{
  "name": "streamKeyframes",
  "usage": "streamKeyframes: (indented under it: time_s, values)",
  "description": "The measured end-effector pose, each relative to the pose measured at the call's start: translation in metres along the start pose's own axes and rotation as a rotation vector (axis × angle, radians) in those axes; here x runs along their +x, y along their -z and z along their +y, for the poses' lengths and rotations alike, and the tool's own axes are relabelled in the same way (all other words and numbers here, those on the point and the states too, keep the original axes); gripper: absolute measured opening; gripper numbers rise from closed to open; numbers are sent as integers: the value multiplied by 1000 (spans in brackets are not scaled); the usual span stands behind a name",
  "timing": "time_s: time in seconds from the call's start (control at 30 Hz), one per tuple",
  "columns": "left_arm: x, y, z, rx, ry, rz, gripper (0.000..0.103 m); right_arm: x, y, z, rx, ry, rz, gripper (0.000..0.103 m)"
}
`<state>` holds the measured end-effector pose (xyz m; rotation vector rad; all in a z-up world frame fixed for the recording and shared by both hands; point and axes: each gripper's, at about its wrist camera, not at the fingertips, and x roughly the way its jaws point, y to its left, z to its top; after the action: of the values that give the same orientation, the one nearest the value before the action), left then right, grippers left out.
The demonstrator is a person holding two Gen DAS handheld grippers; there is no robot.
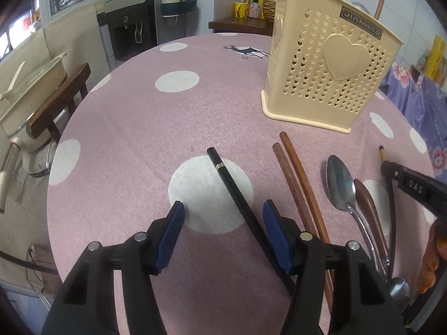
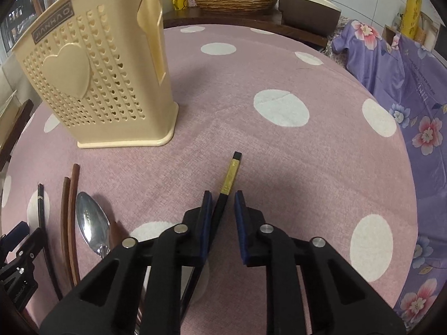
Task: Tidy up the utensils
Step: 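Move both tools to the black gold-banded chopsticks and close each on one, then lift both black chopsticks and carry them above the cream holder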
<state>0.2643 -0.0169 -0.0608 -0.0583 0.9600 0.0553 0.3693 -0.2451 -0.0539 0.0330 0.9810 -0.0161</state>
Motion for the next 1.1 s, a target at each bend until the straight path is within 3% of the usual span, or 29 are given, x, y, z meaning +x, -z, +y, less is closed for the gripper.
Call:
streamKeyframes:
  time_s: [0.27,0.7,0.87,1.1]
  values:
    - [12,-20,-1,12,0,14,40,7,-12,-2,42,-14,13,11]
    - [10,-14,-28,45,15,4,36,8,-14,2,37,-17,14,11]
    - [10,-16,-27,46,5,4,14,9,-14,-1,58,-31,12,11]
    - [16,-26,-24,23,18,10,10,13,-19,-14,151,-82,24,8]
